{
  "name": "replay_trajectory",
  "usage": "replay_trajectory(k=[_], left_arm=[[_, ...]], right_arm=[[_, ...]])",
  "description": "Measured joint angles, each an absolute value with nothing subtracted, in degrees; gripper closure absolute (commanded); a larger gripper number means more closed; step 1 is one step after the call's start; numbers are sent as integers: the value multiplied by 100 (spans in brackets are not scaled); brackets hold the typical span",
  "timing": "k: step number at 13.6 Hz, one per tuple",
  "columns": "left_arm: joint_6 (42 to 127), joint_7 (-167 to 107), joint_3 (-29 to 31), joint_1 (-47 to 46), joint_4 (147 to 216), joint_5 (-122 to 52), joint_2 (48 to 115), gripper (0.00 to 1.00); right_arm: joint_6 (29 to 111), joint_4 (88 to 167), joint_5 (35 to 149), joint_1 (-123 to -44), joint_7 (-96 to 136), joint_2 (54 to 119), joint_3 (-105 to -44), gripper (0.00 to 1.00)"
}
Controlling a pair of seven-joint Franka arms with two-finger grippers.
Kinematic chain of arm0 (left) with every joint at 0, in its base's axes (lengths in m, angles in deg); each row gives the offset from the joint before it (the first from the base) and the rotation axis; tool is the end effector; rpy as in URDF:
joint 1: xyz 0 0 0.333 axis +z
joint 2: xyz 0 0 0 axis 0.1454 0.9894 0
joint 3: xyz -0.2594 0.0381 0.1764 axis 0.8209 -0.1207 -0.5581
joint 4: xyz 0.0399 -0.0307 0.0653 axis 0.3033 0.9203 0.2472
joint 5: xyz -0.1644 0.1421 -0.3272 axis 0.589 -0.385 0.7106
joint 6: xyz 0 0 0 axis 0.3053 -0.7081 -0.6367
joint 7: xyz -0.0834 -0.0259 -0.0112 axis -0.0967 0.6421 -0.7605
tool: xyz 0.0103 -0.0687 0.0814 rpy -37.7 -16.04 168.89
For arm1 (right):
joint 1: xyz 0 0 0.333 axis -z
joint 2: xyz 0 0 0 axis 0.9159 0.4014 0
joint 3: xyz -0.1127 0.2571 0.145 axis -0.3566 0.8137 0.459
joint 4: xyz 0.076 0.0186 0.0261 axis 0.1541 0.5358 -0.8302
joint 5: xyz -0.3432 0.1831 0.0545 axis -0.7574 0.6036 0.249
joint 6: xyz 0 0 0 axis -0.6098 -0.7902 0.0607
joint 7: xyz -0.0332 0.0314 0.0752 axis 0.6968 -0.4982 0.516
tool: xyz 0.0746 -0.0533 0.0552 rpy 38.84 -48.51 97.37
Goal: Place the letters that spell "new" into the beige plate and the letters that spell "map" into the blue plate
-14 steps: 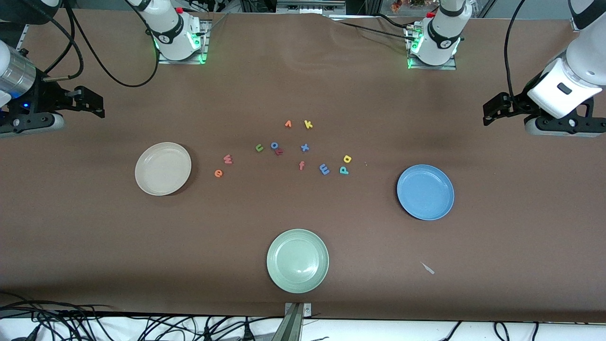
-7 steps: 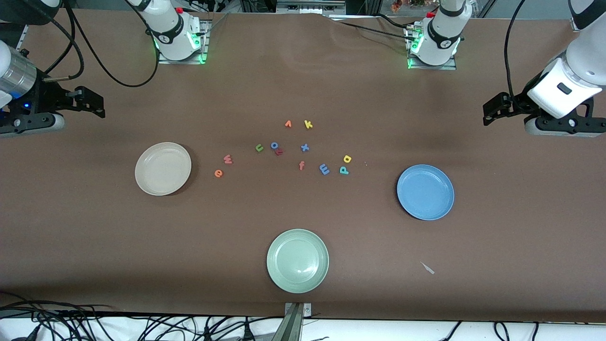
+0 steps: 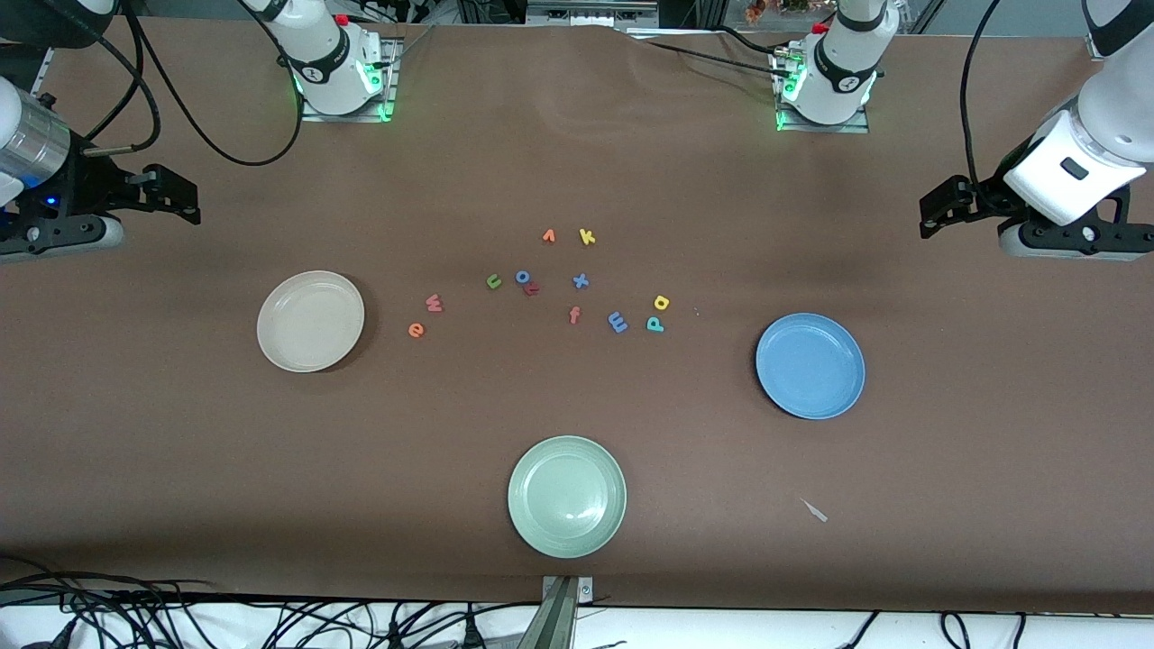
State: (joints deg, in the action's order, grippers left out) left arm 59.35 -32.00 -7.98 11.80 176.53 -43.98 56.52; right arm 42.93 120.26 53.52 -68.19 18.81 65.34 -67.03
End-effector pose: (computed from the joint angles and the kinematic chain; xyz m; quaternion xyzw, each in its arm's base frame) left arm 0.5539 -0.0575 0.5881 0.9996 -0.0121 -0.0255 0.0006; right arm 0.5621 0.0348 0.5851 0.9948 0.0883 -0.0485 0.0147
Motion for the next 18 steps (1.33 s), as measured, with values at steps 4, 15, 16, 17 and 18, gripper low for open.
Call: replay_trajectory(k=[4,15,16,17,18], left_arm=[[5935,-3200,-798,1180,17658,-4398,5652,0],[5850,-3287,-681,1113,17672,-4398,5799,0],[5846,-3287,-626,1078,17682,-4398,5925,0],[5849,-3286,-587,1023,17684,-4398,6101,0],[5868,-3283,-578,952,17671,-4398,6321,0]], right_arm=[[4298,12027,5368,-6820,1881,6534,-6699,0],[5872,13110,5840,-6972,2423,6700,-6374,0],[6166,13237,5841,-7023,2664,6789,-6241,0],[6462,13352,5841,-7069,2886,6896,-6124,0],[6758,13478,5841,-7121,3092,7003,-6044,0]])
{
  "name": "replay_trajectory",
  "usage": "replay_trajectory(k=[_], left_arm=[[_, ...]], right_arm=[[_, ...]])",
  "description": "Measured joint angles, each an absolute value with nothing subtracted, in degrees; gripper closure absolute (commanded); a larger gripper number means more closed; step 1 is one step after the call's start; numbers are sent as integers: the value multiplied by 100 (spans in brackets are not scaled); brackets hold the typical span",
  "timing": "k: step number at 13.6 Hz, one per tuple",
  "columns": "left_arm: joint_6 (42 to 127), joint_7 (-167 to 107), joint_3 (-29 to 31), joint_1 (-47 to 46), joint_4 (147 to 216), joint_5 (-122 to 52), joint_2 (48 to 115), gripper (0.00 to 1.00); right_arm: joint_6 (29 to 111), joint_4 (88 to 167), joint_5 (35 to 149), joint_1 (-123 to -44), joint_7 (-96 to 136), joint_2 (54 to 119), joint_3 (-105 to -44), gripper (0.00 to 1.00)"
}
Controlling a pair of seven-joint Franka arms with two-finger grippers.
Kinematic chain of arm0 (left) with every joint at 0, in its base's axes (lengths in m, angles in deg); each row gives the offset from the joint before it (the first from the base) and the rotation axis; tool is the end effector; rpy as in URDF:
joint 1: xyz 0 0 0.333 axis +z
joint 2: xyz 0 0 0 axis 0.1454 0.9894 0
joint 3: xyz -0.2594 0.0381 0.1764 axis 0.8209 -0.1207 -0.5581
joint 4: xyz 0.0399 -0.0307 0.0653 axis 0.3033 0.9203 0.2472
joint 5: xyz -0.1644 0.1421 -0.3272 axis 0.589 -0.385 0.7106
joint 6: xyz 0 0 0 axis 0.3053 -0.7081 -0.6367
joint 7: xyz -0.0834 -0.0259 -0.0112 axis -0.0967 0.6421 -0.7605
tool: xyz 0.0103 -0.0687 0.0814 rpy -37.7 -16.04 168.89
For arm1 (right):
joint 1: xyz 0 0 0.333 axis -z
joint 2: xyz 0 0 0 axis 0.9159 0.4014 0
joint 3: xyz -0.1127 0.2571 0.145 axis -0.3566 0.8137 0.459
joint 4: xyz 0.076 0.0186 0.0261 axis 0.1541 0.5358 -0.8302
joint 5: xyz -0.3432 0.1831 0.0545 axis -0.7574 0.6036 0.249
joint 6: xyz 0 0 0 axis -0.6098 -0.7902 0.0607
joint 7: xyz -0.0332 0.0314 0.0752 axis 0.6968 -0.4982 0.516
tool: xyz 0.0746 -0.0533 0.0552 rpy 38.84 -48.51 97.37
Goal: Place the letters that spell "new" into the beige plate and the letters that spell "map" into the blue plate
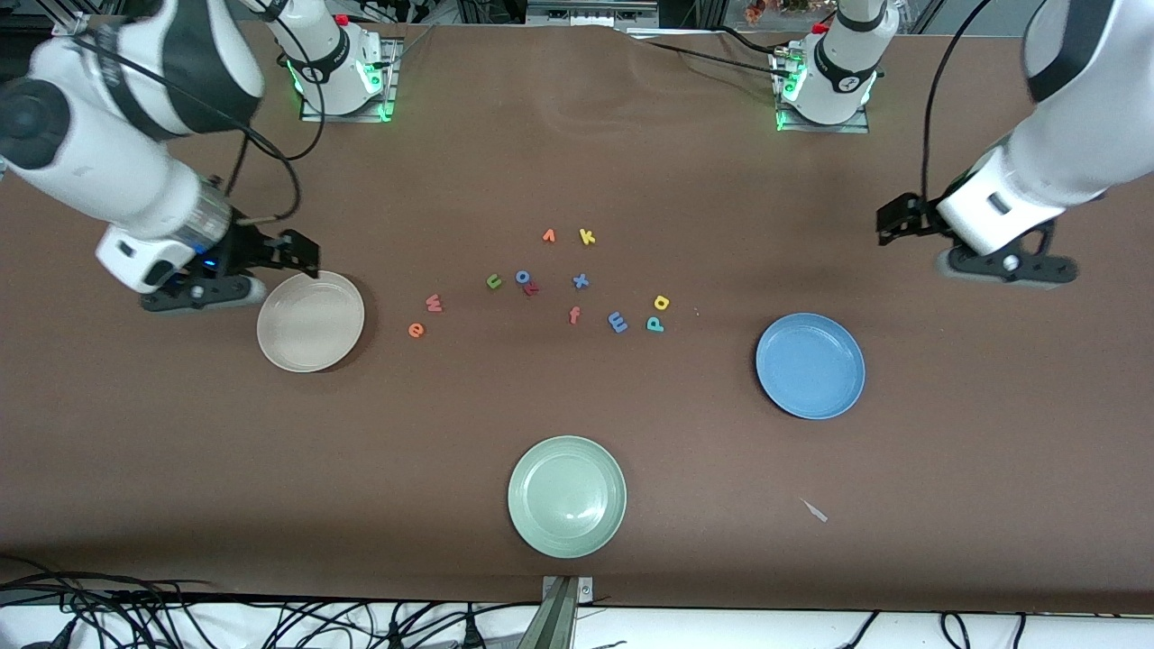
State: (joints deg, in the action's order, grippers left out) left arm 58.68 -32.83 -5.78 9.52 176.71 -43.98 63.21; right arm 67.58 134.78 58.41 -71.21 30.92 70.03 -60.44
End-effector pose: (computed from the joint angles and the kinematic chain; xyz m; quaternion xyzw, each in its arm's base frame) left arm 0.5720 -0.0997 0.5206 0.9941 -0.0584 -0.0910 0.0036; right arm 0.5786 0.1399 0.4538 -0.9979 -0.0554 0.0058 0.0332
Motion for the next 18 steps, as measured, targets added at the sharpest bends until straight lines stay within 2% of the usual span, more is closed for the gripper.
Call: replay_trajectory(k=[2,6,12,18], left_arm=[[6005,-3279,-569,852,17558,-4384,6864,0],[6966,-2936,-540,615,17429,-4295,7754,0],[8328,-438,-515,-709,17401,-4296,8596,0],[8989,1329,-525,-1171,17371,-4554,9216,0]], right_arm=[[7399,13788,5841,-7280,3515,7181,-5993,0],[8250,14146,5834,-7561,4647,7620,-5989,0],[9785,14524,5222,-7912,6266,8559,-5992,0],[10354,14572,5181,-7909,6341,9021,-6103,1]])
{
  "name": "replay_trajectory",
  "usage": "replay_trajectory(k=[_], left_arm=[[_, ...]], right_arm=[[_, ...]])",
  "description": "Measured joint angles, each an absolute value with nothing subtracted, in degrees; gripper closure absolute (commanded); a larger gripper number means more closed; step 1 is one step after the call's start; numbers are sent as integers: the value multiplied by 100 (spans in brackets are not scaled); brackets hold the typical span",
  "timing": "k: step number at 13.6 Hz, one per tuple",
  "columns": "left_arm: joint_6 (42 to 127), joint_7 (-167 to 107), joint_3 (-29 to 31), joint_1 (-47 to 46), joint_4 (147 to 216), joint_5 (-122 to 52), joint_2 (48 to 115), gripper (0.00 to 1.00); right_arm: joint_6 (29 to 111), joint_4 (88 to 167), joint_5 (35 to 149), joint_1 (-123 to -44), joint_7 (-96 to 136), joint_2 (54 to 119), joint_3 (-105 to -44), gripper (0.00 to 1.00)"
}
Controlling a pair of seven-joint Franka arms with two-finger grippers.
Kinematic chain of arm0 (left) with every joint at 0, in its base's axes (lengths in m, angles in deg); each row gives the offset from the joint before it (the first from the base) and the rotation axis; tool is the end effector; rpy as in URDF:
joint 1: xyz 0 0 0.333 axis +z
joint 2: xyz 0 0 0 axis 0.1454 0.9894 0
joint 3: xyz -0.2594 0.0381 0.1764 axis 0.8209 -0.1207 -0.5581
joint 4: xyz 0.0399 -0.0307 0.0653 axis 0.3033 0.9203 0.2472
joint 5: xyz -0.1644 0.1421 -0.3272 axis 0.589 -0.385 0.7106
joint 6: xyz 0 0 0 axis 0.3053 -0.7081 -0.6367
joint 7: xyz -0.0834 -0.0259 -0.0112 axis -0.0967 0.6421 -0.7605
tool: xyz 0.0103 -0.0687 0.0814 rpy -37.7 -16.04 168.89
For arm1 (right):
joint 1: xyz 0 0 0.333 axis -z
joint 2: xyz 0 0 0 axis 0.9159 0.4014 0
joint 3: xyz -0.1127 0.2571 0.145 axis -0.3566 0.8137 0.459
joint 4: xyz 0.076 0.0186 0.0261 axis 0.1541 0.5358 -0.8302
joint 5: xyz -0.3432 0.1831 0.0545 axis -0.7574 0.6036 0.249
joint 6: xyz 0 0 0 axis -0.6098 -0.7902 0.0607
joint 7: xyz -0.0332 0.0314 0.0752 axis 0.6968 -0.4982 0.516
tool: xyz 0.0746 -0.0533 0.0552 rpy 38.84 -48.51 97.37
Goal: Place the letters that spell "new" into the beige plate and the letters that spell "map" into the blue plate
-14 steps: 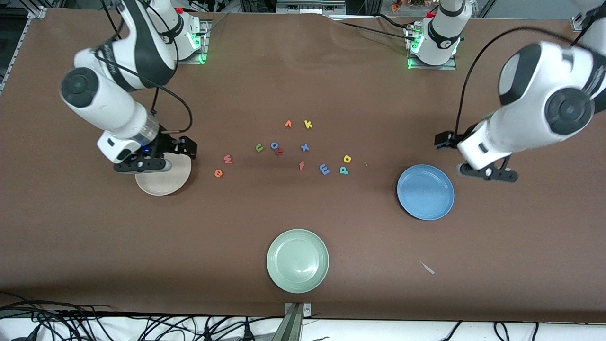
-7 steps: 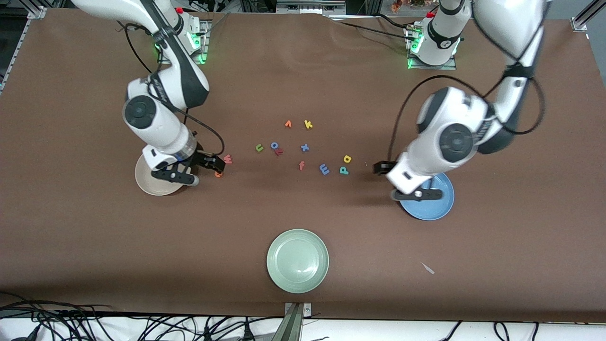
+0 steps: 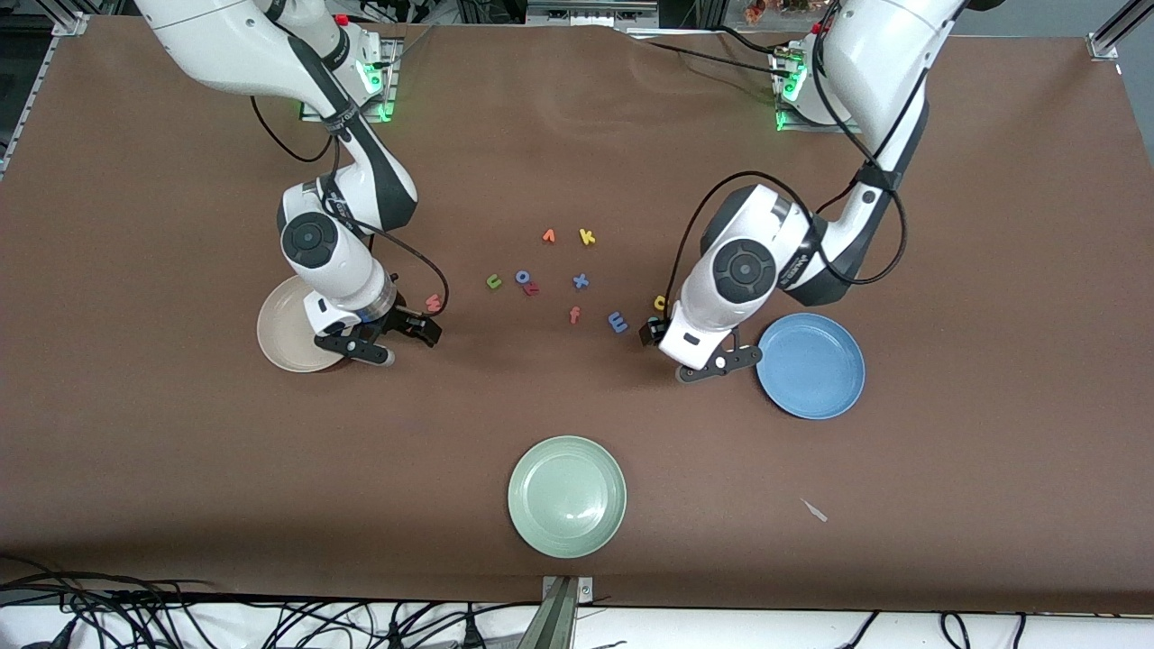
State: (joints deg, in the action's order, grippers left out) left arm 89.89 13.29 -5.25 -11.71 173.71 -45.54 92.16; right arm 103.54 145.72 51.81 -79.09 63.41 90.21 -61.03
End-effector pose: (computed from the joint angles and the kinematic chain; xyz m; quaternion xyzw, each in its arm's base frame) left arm 0.5916 -0.3485 0.2648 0.9843 0.1638 -0.0639 0.0149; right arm 0.5675 0.2156 0.2144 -0.9896 0.1361 -0.0312 0.0349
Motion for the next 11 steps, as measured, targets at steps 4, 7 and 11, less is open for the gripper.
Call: replay_trajectory(k=[4,7,11], left_arm=[[9223,1654,-522,-1422,17316,-4574,9323,0],[9276,2051,-520,-1532,17289,-4574,9356,0],[9450,2775,-516,-1881,17285,-4574,9589,6]], right_arm=[[10678,14641,5181,-7910,6415,9236,-6103,2],[10743,14661,5180,-7958,6559,9325,-6099,7],[10746,14693,5180,-7990,6576,9327,-6099,19]])
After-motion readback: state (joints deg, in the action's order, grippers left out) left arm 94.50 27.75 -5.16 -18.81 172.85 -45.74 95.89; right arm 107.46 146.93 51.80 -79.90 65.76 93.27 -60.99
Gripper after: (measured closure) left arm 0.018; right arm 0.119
